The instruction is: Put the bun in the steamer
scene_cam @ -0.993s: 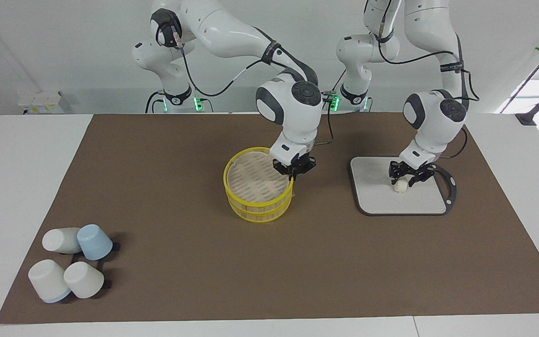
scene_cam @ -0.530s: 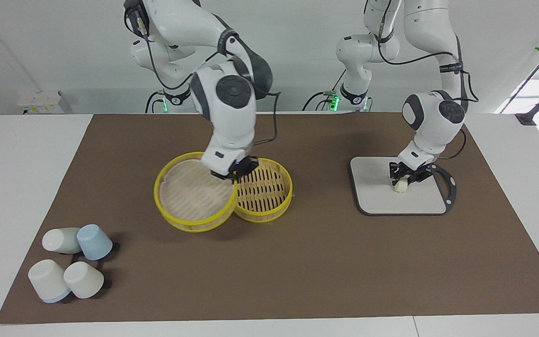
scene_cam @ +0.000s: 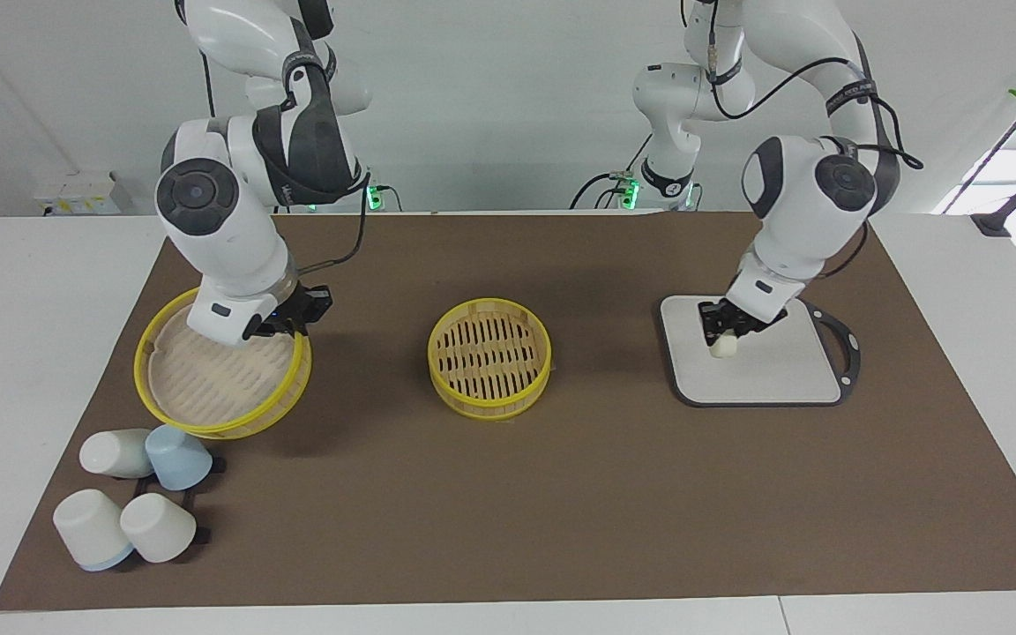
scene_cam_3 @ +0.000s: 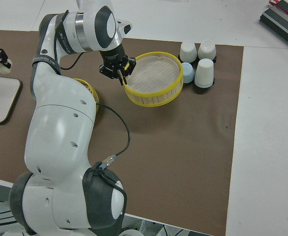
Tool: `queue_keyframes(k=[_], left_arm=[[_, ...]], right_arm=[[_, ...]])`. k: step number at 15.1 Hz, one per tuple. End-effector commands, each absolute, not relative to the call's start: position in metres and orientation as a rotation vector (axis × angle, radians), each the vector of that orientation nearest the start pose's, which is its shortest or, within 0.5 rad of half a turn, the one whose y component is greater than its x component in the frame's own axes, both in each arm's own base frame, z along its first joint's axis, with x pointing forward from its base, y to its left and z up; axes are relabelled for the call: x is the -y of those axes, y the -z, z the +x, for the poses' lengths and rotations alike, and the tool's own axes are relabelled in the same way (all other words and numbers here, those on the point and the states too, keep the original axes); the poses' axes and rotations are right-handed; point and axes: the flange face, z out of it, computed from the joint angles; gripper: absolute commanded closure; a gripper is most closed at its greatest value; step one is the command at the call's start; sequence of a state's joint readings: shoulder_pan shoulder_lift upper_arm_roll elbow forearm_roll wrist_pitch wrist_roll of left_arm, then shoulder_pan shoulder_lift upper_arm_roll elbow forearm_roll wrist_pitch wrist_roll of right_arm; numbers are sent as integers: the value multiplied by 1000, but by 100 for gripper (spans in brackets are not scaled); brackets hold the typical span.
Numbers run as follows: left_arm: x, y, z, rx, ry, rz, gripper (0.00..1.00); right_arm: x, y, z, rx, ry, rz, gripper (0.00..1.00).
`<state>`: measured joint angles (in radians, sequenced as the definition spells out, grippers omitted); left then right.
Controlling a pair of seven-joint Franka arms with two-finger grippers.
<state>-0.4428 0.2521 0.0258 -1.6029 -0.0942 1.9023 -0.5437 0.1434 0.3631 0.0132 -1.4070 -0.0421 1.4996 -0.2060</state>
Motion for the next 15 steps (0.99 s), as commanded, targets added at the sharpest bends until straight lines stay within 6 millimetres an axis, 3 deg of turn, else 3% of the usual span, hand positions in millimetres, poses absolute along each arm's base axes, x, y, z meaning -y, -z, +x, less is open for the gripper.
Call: queue_keyframes(k=[1, 3, 4, 5, 7, 11, 12, 13, 14, 15], left_arm=[[386, -460, 555, 371, 55, -3243, 64], [457, -406, 522, 354, 117, -3206, 64], [470, -383, 512, 343, 167, -3204, 64], [476, -361, 497, 304, 173, -3203, 64], [481, -342, 483, 256, 190, -3201, 64], [482, -339, 483, 256, 190, -3201, 62], [481, -339, 483, 262, 189, -3202, 44], [481, -339, 483, 268, 185, -3201, 7], [481, -338, 482, 283, 175, -3194, 0], [480, -342, 482, 295, 174, -3193, 0]], right_arm=[[-88, -487, 622, 586, -404, -3100, 100], [-84, -487, 622, 606, -402, -3098, 100], [-82, -487, 623, 606, -395, -3099, 100], [-82, -487, 623, 611, -395, -3097, 100], [-82, -487, 623, 611, -395, -3097, 100], [-84, -487, 623, 613, -393, -3097, 100], [-85, -487, 623, 616, -390, -3097, 100], [-85, -487, 623, 616, -390, -3097, 100], [-85, -487, 623, 613, -390, -3098, 100], [-87, -487, 623, 614, -390, -3099, 100]])
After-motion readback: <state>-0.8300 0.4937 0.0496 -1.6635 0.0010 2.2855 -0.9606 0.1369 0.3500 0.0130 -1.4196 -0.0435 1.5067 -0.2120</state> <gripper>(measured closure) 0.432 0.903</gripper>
